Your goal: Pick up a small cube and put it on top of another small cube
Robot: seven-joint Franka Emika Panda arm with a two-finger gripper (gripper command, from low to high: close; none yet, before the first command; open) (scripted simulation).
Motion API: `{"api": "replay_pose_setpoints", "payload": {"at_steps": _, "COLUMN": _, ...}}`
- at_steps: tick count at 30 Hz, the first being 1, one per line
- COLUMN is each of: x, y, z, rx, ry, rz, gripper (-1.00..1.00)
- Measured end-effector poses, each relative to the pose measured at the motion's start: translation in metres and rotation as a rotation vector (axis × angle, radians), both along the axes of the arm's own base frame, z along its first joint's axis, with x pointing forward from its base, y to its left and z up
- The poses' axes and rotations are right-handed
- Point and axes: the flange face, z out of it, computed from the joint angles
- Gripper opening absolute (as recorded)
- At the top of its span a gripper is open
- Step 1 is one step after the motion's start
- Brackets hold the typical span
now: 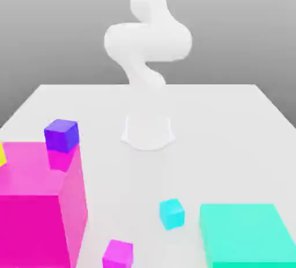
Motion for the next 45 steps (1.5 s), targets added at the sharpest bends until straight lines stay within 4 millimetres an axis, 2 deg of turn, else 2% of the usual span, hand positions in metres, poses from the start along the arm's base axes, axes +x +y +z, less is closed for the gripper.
{"api": "replay_pose_setpoints", "payload": {"at_steps": 4, "x": 0.042, "y": -0.007, "z": -0.049, "rx": -0.058, "ry": 0.084, "rz": 0.135, "gripper": 0.0}}
{"api": "replay_pose_setpoints", "payload": {"at_steps": 9, "x": 0.083, "y": -0.012, "z": -0.116, "rx": -0.124, "ry": 0.177, "rz": 0.297, "gripper": 0.0}}
{"api": "replay_pose_setpoints", "payload": {"at_steps": 14, "x": 0.113, "y": -0.016, "z": -0.187, "rx": -0.19, "ry": 0.264, "rz": 0.458, "gripper": 0.0}}
{"api": "replay_pose_setpoints", "payload": {"at_steps": 18, "x": 0.129, "y": -0.019, "z": -0.246, "rx": -0.243, "ry": 0.33, "rz": 0.587, "gripper": 0.0}}
{"api": "replay_pose_setpoints", "payload": {"at_steps": 26, "x": 0.139, "y": -0.028, "z": -0.363, "rx": -0.352, "ry": 0.461, "rz": 0.846, "gripper": 0.0}}
{"api": "replay_pose_setpoints", "payload": {"at_steps": 29, "x": 0.135, "y": -0.034, "z": -0.405, "rx": -0.393, "ry": 0.51, "rz": 0.943, "gripper": 0.0}}
{"api": "replay_pose_setpoints", "payload": {"at_steps": 30, "x": 0.135, "y": -0.034, "z": -0.405, "rx": -0.393, "ry": 0.51, "rz": 0.943, "gripper": 0.0}}
{"api": "replay_pose_setpoints", "payload": {"at_steps": 32, "x": 0.129, "y": -0.041, "z": -0.441, "rx": -0.433, "ry": 0.557, "rz": 1.035, "gripper": 0.0}}
{"api": "replay_pose_setpoints", "payload": {"at_steps": 35, "x": 0.119, "y": -0.05, "z": -0.482, "rx": -0.476, "ry": 0.61, "rz": 1.138, "gripper": 0.0}}
{"api": "replay_pose_setpoints", "payload": {"at_steps": 39, "x": 0.118, "y": -0.052, "z": -0.535, "rx": -0.489, "ry": 0.625, "rz": 1.167, "gripper": 0.0}}
{"api": "replay_pose_setpoints", "payload": {"at_steps": 40, "x": 0.117, "y": -0.052, "z": -0.548, "rx": -0.488, "ry": 0.625, "rz": 1.168, "gripper": -1.0}}
{"api": "replay_pose_setpoints", "payload": {"at_steps": 45, "x": 0.117, "y": -0.052, "z": -0.548, "rx": -0.486, "ry": 0.626, "rz": 1.169, "gripper": -1.0}}
